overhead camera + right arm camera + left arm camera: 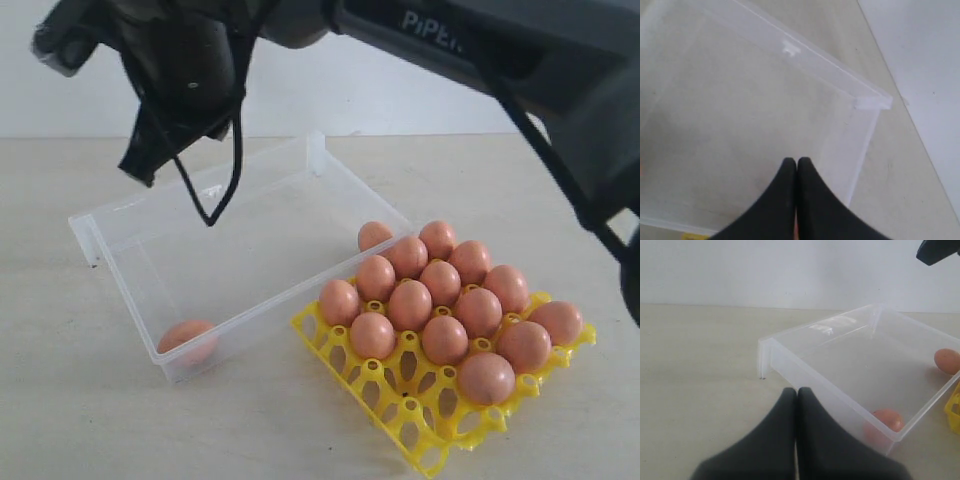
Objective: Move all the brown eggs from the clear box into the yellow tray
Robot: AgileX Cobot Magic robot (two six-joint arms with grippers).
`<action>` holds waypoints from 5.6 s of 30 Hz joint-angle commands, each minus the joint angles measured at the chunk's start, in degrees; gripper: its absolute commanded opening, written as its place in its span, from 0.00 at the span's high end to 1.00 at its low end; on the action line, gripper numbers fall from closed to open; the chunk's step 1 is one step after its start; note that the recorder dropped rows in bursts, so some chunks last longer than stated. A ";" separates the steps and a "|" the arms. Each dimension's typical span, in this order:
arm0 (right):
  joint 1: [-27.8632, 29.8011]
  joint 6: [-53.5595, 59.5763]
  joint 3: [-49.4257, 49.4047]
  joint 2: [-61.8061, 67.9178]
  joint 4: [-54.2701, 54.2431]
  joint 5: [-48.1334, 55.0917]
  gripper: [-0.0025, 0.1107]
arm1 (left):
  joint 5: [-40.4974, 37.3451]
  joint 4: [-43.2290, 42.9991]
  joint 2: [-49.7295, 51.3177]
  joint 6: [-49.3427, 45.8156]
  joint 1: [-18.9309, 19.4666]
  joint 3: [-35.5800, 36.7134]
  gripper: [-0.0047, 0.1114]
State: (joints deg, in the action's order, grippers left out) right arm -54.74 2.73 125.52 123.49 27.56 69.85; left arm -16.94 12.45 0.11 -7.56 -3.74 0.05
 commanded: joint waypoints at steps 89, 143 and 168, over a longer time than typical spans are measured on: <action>7.46 34.79 -13.27 13.59 -36.41 -21.00 0.48 | -0.01 0.26 -0.11 -0.02 -0.32 -0.05 1.00; 43.76 -84.43 -98.27 -47.58 63.69 -127.34 0.98 | -0.01 0.26 -0.11 -0.02 -0.32 -0.05 1.00; 40.18 -55.58 -98.01 -25.66 43.67 -113.75 0.98 | -0.01 0.26 -0.11 -0.02 -0.32 -0.05 1.00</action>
State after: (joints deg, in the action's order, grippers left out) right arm -13.86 -54.90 27.38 97.46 72.99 -44.84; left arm -16.94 12.45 0.11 -7.56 -3.74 0.05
